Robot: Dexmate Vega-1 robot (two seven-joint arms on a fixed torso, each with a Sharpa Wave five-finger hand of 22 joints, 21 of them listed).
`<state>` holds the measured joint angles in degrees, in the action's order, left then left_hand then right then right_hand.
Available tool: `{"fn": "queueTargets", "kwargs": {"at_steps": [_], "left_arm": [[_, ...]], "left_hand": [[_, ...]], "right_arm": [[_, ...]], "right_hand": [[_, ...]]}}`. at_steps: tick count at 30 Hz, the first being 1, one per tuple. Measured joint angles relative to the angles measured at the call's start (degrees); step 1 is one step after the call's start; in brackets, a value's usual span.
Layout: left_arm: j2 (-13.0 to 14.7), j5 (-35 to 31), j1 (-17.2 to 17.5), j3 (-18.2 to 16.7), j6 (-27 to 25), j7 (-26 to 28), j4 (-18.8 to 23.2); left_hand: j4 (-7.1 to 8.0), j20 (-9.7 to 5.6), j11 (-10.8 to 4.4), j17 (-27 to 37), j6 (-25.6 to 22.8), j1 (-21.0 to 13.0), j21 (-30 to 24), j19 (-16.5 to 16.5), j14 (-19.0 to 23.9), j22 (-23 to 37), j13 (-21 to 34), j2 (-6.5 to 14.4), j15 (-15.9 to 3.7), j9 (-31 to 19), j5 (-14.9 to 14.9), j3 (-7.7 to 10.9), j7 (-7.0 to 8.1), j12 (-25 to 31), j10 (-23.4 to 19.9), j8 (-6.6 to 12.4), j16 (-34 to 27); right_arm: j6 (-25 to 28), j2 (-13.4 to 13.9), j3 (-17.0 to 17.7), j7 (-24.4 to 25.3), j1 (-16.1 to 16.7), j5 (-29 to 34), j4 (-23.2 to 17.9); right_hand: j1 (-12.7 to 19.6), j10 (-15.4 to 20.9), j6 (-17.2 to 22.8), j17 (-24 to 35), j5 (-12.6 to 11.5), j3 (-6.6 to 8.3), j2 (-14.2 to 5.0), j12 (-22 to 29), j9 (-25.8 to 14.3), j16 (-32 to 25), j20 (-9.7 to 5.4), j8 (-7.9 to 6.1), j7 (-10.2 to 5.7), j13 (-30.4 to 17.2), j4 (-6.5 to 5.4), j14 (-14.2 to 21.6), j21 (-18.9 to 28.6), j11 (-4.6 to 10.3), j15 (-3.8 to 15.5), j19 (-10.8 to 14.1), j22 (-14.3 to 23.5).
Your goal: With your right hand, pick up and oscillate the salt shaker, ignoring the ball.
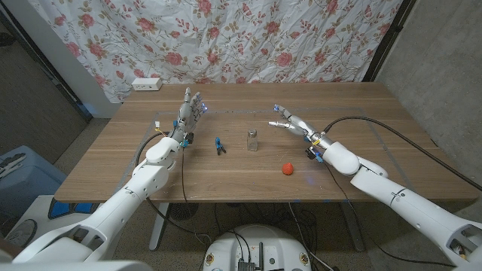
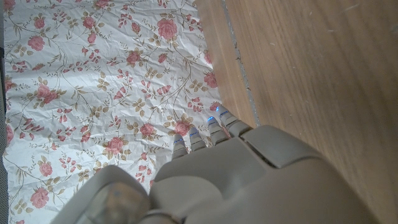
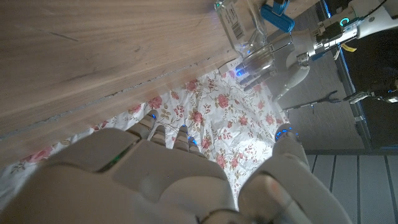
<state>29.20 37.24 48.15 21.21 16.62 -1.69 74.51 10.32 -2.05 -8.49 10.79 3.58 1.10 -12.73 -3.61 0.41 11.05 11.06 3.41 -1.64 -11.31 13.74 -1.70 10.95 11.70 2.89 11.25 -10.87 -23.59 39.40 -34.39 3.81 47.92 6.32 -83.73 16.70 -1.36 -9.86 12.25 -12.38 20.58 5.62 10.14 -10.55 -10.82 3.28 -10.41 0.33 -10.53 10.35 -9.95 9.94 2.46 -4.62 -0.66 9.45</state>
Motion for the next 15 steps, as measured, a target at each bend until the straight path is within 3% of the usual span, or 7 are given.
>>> {"fn": "queueTargets", "kwargs": {"at_steps": [2, 9, 15], "left_arm": [[0.0, 0.0, 0.0, 0.0, 0.0, 0.0, 0.0], [0.0, 0.0, 0.01, 0.0, 0.0, 0.0, 0.0], [0.01, 0.0, 0.01, 0.0, 0.0, 0.0, 0.01]], "left_hand": [[0.0, 0.0, 0.0, 0.0, 0.0, 0.0, 0.0, 0.0, 0.0, 0.0, 0.0, 0.0, 0.0, 0.0, 0.0, 0.0, 0.0, 0.0, 0.0, 0.0, 0.0], [0.0, 0.0, 0.0, 0.0, 0.0, 0.0, 0.0, 0.0, 0.0, 0.0, 0.0, 0.0, 0.0, 0.0, 0.0, 0.0, 0.0, 0.0, 0.0, 0.0, 0.0], [0.0, 0.0, 0.0, 0.0, 0.0, 0.0, 0.0, 0.0, 0.0, 0.0, 0.0, 0.0, 0.0, 0.0, 0.0, 0.0, 0.0, 0.0, 0.0, 0.0, 0.0]], "right_arm": [[0.56, 0.08, -0.64, 0.05, -0.32, 1.65, -0.22], [1.41, -0.12, -1.94, 0.78, -0.98, 4.75, -0.3], [1.98, -0.74, -2.97, 2.01, -1.33, 7.0, -0.08]], "right_hand": [[0.6, 0.0, -0.09, 0.0, -0.14, 0.0, -0.59, 0.0, 0.0, 0.0, 0.0, 0.0, 0.09, 0.0, 0.0, -0.19, 0.0, 0.0, -0.19, 0.0, 0.0], [1.12, 0.02, -0.09, 0.0, -0.58, 0.01, -0.06, 0.25, 0.0, -0.21, 0.0, 0.0, 0.09, 0.0, 0.01, -0.19, 0.26, 0.02, -0.19, 0.01, 0.0], [2.63, 1.28, -0.09, 0.01, -1.2, 0.4, 0.53, 0.89, 0.01, -0.44, 0.0, -1.05, 0.09, -0.23, -0.09, -0.19, 0.46, 0.42, -0.19, 0.01, 0.0]]}}
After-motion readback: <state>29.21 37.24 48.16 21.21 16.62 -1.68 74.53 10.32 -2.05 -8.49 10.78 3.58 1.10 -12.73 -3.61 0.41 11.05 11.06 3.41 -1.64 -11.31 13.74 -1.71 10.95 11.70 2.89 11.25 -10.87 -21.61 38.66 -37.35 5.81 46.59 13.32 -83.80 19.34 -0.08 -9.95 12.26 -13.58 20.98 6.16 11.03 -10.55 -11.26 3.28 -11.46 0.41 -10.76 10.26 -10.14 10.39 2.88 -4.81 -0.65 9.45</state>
